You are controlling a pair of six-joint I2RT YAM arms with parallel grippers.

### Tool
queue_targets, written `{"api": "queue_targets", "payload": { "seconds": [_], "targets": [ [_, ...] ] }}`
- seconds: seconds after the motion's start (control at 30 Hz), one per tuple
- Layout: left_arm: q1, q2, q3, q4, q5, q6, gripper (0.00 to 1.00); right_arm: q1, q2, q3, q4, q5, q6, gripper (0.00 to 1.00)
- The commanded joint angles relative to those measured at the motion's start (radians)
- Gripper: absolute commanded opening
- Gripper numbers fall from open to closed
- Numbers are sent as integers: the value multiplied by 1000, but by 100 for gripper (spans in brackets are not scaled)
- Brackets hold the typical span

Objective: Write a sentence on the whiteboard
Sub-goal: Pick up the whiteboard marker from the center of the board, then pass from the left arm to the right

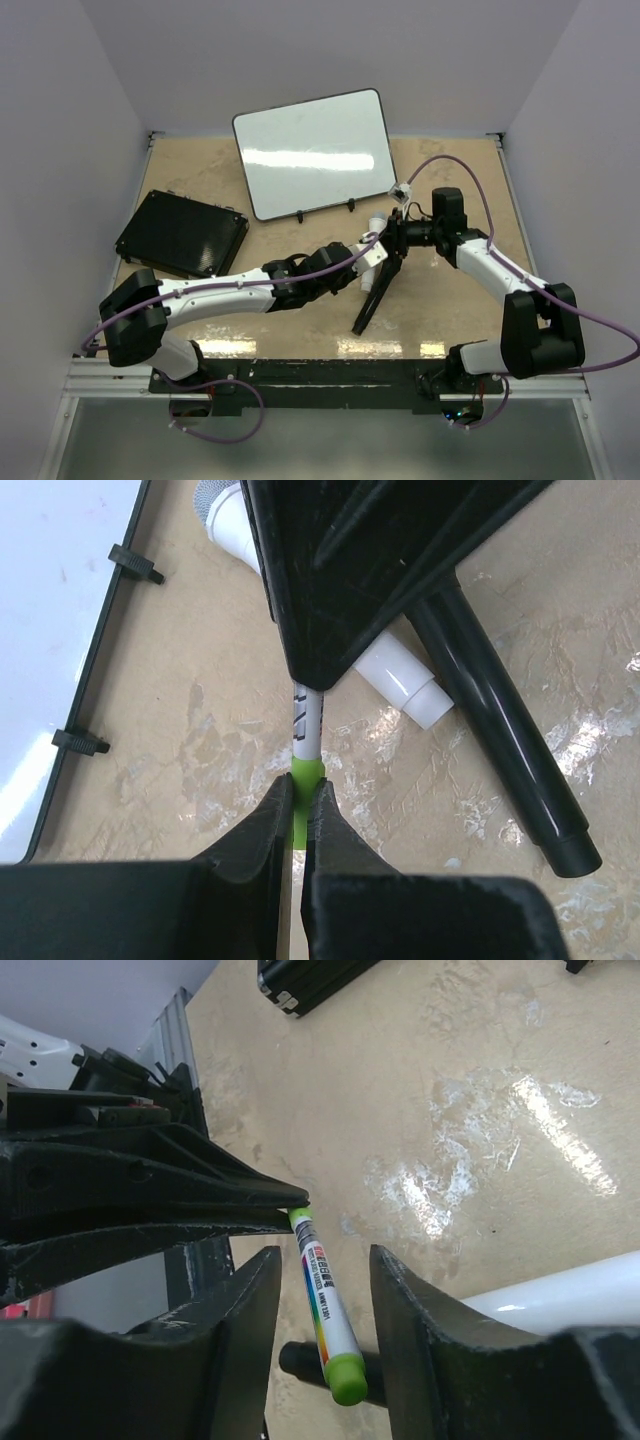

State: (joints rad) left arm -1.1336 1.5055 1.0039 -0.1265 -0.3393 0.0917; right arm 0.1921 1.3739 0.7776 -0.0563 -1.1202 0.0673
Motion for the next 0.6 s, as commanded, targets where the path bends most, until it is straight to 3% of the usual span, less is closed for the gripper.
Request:
{"api": "queue_targets", "payload": {
  "seconds": [0.0,0.03,0.13,0.2,0.33,0.37,0.47,0.57],
  "targets": [
    [0,4,48,38,13,31,0,7,-7,43,9,-43,-11,38],
    [0,4,48,39,13,34,0,7,-6,45,12,-46,-11,23],
    [0,2,50,39,16,40,0,7,-10,46,13,-44,-18,5],
    [0,-7,44,47,17,45,0,7,-19,48,15,-46,-26,0],
    [0,-42,21,79,-10,20,0,4,-38,55,3,-53,-47,0],
    [0,-69,13,85,-26,7,22,3,-41,61,-3,-53,-56,0],
    [9,-175,-62,143,-32,-55,55,0,-56,109,-115,-29,-196,0],
    [67,-319,-174,189,77,-147,68,0,-76,144,-240,2,-366,0]
  ]
}}
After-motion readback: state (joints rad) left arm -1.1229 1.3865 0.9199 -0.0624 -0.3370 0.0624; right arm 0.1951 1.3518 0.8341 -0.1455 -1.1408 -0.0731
